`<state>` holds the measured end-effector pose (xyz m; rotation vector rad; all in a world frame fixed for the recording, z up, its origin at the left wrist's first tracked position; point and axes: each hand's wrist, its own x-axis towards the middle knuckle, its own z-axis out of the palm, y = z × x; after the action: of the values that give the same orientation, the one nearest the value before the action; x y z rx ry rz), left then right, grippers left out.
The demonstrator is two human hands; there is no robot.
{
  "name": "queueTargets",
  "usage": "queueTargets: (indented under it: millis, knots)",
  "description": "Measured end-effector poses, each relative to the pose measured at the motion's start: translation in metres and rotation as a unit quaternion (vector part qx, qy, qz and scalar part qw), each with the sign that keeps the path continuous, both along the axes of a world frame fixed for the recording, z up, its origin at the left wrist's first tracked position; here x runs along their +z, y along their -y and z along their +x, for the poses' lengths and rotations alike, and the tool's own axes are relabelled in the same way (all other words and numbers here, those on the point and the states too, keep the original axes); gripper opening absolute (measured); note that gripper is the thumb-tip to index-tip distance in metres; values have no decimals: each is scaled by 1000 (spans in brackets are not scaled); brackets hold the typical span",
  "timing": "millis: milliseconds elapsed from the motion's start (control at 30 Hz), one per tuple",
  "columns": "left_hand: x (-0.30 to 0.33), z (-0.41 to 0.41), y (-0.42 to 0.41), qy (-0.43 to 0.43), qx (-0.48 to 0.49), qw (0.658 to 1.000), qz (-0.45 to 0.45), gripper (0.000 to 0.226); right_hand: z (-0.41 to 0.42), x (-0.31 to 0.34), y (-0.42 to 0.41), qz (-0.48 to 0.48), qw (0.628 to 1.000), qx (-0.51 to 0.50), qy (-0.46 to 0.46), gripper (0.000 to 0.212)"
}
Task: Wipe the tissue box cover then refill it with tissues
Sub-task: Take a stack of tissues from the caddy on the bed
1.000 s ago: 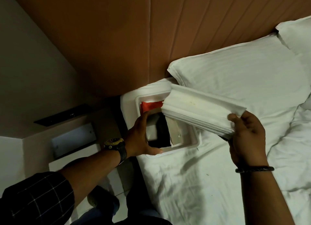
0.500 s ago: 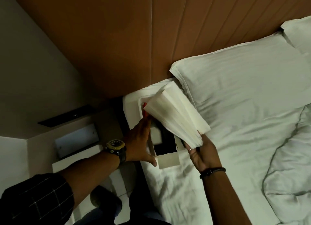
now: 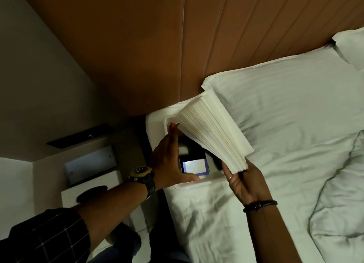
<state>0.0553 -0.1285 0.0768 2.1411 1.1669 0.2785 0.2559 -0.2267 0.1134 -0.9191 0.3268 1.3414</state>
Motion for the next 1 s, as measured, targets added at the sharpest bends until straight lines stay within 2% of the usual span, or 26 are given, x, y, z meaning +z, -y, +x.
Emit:
queueTargets:
  millis: [267,333,500,533,600,633,667,767,833,900,1000]
  knots:
    - [2,-2,-5,-15,15,998,-57,151,34,5,8,24,997,-71,5,33]
    - [4,-3,-3,-14,1,999,-31,150,34,2,6,28,996,-87,1,31]
    - [8,-6,1,-39,-37,996,67,141,17,-19,0,16,989,-146,-14,41]
    - [8,-6,1,-39,-38,996,74,137,12,-25,-2,6,988,-154,-9,39]
    - [9,-7,2,-46,-42,995,77,128,3,-33,-6,-60,986,-149,40,11]
    - [9,-8,3,-49,-45,994,82,123,1,-43,-9,-104,982,-153,42,29]
    - [8,-8,3,-48,-48,994,89,117,-2,-48,-13,-139,979,-142,41,38]
    - [6,-11,2,-41,-58,993,90,108,-15,-51,-19,-223,958,-98,152,33]
    - [5,-12,1,-45,-62,993,90,106,-22,-55,-24,-264,943,-56,194,33]
    - [6,-12,1,-47,-65,993,88,105,-29,-57,-24,-263,937,-34,228,35]
    - [7,-12,0,-15,-55,997,58,103,-33,-50,-23,-229,949,-40,213,29]
